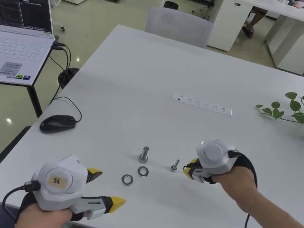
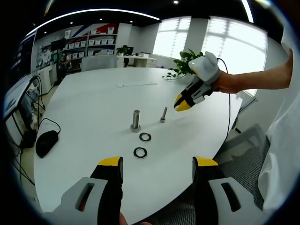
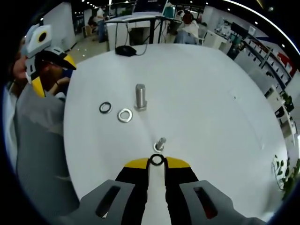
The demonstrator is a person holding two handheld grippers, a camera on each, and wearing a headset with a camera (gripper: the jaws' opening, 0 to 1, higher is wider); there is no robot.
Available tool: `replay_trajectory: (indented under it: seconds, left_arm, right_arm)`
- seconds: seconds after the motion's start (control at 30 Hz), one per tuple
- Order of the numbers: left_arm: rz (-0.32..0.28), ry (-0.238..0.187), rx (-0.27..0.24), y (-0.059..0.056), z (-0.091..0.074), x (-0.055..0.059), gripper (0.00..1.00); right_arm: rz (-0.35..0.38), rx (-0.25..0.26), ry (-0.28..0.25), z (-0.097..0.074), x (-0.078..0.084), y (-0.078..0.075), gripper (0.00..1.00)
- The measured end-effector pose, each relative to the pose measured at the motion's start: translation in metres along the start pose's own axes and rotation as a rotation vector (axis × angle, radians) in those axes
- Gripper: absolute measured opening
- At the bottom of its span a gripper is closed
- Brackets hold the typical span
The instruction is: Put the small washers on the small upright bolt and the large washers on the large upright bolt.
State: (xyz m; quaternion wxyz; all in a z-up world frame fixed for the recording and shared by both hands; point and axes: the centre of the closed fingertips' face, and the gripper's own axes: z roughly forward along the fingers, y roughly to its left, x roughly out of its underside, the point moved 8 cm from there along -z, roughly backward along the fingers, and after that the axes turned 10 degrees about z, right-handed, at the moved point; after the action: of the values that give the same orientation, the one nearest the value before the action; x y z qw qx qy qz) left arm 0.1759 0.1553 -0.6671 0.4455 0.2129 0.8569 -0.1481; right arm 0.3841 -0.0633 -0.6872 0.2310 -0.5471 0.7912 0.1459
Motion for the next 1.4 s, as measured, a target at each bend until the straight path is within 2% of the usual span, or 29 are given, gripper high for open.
replay_trajectory:
  seconds: [0.53, 1.07, 1.4]
  left_arm:
    - [-0.002, 0.003, -0.002, 0.001, -0.001, 0.0, 0.6]
    - [-0.009, 0.01, -0.002, 0.003, -0.001, 0.002, 0.6]
    - [-0.011, 0.012, -0.003, 0.003, -0.001, 0.003, 0.6]
  right_arm:
    - [-0.042, -0.016, 0.019, 0.014, -0.024, -0.004, 0.13]
    - [-0.081, -0.022, 0.06, 0.021, -0.024, -0.005, 0.13]
    - [-0.081, -0.025, 0.071, 0.024, -0.024, -0.005, 0.13]
